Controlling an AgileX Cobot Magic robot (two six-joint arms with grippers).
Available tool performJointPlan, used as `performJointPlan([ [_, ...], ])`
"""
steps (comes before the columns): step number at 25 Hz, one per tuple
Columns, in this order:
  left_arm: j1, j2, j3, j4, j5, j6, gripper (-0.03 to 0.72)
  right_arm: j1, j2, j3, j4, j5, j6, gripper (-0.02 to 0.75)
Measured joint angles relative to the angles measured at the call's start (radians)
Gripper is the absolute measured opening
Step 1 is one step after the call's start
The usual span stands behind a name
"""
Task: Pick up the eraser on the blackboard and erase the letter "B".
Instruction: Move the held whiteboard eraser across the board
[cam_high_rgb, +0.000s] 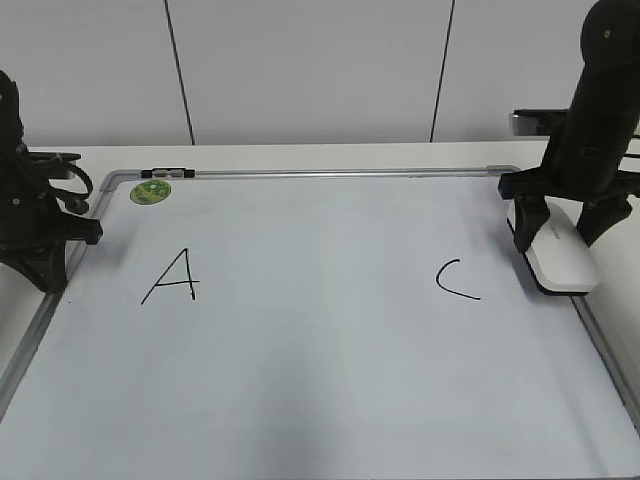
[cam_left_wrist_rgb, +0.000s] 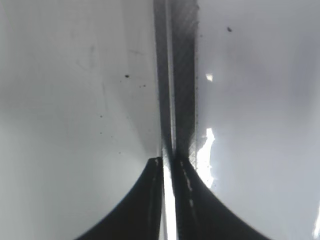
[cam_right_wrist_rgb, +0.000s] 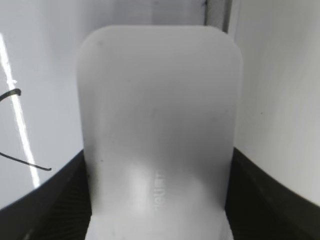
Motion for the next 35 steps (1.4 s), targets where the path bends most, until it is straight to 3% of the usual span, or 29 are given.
performJointPlan([
  [30,0.0,0.0,0.0,0.0,0.0,0.0,0.045,0.0,0.068,0.0,-0.009,-0.002,-0.005,0.524],
  [35,0.0,0.0,0.0,0.0,0.0,0.0,0.045,0.0,0.072,0.0,-0.009,-0.002,-0.002,0.589],
])
